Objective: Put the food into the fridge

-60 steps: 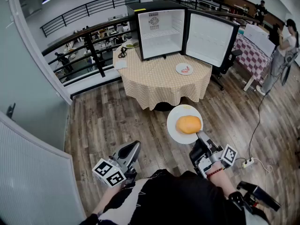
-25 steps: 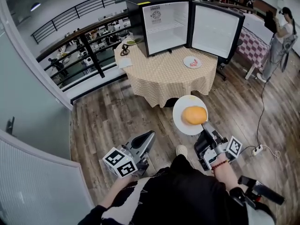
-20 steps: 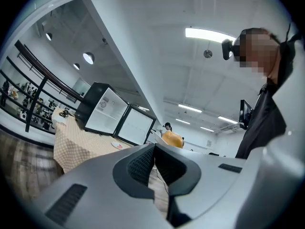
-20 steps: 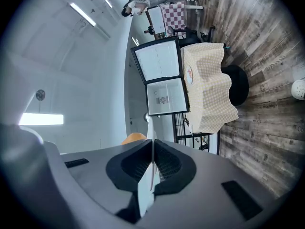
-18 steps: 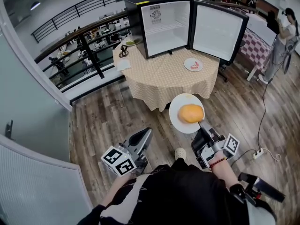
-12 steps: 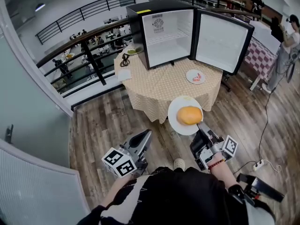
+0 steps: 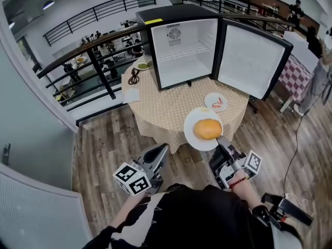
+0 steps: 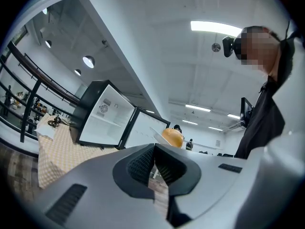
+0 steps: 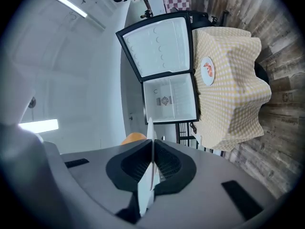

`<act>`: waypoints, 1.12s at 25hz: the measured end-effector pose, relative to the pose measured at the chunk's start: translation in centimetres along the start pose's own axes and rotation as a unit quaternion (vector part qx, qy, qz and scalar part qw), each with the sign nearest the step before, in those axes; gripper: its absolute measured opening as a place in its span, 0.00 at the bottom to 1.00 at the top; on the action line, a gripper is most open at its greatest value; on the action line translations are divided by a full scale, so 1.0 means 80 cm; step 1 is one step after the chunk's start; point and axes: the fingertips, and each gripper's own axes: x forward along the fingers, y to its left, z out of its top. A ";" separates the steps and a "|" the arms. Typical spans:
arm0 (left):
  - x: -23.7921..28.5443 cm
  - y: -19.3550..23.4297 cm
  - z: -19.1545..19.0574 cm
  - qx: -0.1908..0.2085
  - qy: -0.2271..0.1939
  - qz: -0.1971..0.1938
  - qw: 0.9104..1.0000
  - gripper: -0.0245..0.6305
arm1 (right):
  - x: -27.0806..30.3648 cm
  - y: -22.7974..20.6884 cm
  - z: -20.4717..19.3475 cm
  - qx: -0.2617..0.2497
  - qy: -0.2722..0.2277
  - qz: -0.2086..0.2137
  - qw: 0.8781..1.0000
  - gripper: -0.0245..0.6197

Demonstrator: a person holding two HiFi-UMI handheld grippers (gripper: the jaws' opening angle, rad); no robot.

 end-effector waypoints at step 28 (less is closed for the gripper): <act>0.139 0.103 -0.010 -0.007 0.021 0.062 0.998 0.06 | 0.132 -0.059 0.126 0.034 0.057 -0.012 0.998 0.07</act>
